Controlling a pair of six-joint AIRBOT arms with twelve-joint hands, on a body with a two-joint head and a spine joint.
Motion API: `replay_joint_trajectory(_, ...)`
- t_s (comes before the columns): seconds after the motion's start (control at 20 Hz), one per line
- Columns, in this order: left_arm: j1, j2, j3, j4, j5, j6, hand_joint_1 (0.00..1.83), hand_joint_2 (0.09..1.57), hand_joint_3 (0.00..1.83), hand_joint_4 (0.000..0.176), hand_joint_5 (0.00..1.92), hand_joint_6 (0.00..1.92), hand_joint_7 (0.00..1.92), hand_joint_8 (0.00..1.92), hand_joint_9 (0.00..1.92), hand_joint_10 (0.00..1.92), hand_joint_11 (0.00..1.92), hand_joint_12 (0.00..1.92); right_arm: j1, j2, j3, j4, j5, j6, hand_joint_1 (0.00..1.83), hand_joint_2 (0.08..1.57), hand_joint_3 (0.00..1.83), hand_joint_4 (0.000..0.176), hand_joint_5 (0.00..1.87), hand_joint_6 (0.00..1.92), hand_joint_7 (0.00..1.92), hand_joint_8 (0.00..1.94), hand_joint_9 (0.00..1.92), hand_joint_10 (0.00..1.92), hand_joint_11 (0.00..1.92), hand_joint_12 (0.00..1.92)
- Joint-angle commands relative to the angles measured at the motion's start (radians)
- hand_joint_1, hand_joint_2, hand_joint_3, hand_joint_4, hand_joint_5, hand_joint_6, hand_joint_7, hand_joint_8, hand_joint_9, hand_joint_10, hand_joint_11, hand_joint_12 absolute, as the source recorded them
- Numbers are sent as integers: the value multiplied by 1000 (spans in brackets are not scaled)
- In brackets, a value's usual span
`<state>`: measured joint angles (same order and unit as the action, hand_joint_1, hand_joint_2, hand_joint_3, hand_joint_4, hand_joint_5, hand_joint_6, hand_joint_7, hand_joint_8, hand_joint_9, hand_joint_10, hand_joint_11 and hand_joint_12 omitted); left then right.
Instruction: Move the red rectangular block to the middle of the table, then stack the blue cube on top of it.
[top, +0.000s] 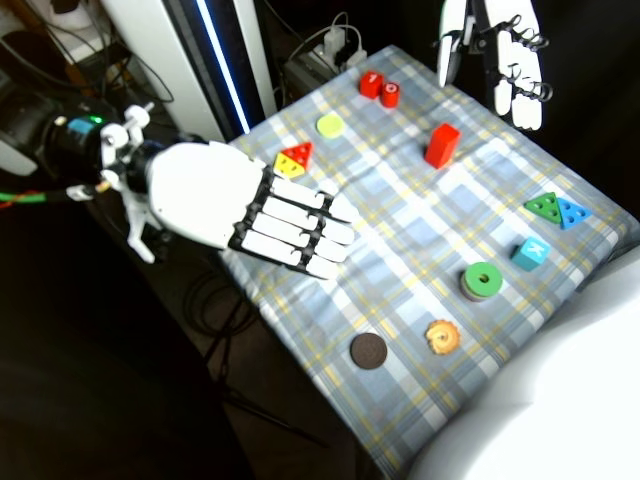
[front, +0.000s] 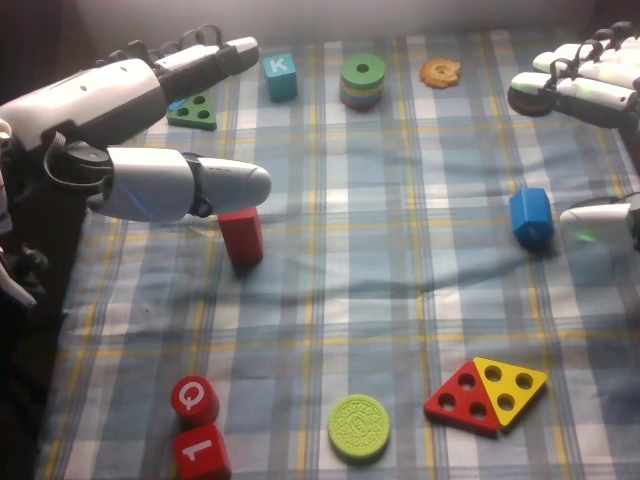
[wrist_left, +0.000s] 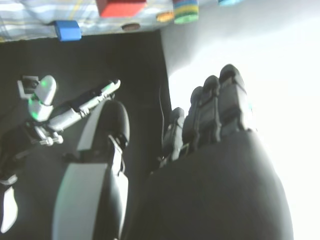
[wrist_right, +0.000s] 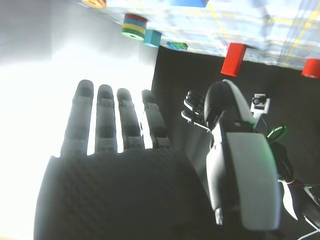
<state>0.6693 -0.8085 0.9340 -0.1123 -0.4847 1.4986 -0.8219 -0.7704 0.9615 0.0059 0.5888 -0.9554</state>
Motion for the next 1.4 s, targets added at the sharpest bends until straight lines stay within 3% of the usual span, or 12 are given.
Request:
replay_joint_trajectory(0.0, -4, -2, -1, -5, -111, -2, 529, 1132, 3, 55, 0, 0, 0, 0, 0, 0, 0, 0, 6, -4, -1, 13, 125, 0, 263, 1152, 16, 46, 0, 0, 0, 0, 0, 0, 0, 1)
replay_joint_trajectory(0.05, -2, -1, -2, -5, -111, -2, 541, 1128, 0, 64, 0, 0, 0, 0, 0, 0, 0, 0, 6, -6, -1, 13, 125, 0, 261, 1158, 17, 56, 0, 0, 0, 0, 0, 0, 0, 0)
replay_joint_trajectory(0.1, 0, 0, -3, -5, -110, -2, 534, 1124, 0, 55, 0, 0, 0, 0, 0, 0, 0, 0, 6, -7, -1, 13, 125, 0, 237, 1169, 19, 36, 0, 0, 0, 0, 0, 0, 0, 0)
replay_joint_trajectory(0.25, 8, 6, -5, -6, -100, -2, 645, 1054, 0, 56, 0, 0, 0, 0, 0, 0, 0, 0, 4, -8, -1, 16, 126, 0, 202, 1159, 10, 30, 0, 0, 0, 0, 0, 0, 0, 0)
replay_joint_trajectory(0.35, 12, 6, -2, -10, -86, -1, 694, 1003, 0, 79, 0, 0, 0, 0, 0, 0, 0, 0, 4, -8, -1, 17, 129, 0, 209, 1166, 10, 42, 0, 0, 0, 0, 0, 0, 0, 0)
replay_joint_trajectory(0.5, 12, 1, 4, -16, -47, 20, 770, 936, 0, 87, 0, 0, 0, 0, 0, 0, 0, 0, 4, -8, -1, 18, 130, 0, 174, 1167, 9, 36, 0, 0, 0, 0, 0, 0, 0, 0)
replay_joint_trajectory(0.6, 10, -4, -1, -57, -17, 109, 902, 914, 0, 77, 0, 0, 0, 0, 0, 0, 0, 0, 4, -8, -1, 18, 130, 1, 196, 1161, 4, 22, 0, 0, 0, 0, 0, 0, 0, 0)
replay_joint_trajectory(0.75, 7, -21, 10, -66, 12, 131, 1032, 948, 0, 84, 9, 4, 7, 3, 0, 0, 0, 0, 4, -8, -1, 18, 130, 5, 219, 1159, 3, 38, 0, 0, 0, 0, 0, 0, 0, 0)
replay_joint_trajectory(0.8, 2, -33, 21, -73, 23, 135, 1073, 958, 0, 64, 60, 21, 55, 19, 18, 7, 1, 0, 3, -8, -1, 18, 131, 8, 186, 1171, 7, 32, 0, 0, 0, 0, 0, 0, 0, 0)
replay_joint_trajectory(0.95, -1, -64, 50, -92, 43, 139, 1050, 990, 0, 42, 155, 6, 186, 6, 119, 21, 0, 692, -3, -8, -1, 18, 143, 20, 200, 1181, 10, 38, 0, 0, 0, 0, 0, 0, 0, 0)
replay_joint_trajectory(1.2, -1, -97, 59, -208, 49, 298, 1043, 1014, 0, 16, 227, 7, 303, 7, 232, 48, 0, 1004, -5, -9, -2, 18, 149, 26, 219, 1181, 5, 43, 0, 0, 0, 0, 0, 0, 0, 0)
replay_joint_trajectory(1.35, 0, -115, 74, -222, 52, 298, 1034, 1020, 0, 2, 292, 12, 373, 10, 331, 68, 0, 1240, -7, -10, -2, 18, 150, 28, 214, 1183, 5, 17, 0, 0, 0, 0, 0, 0, 0, 0)
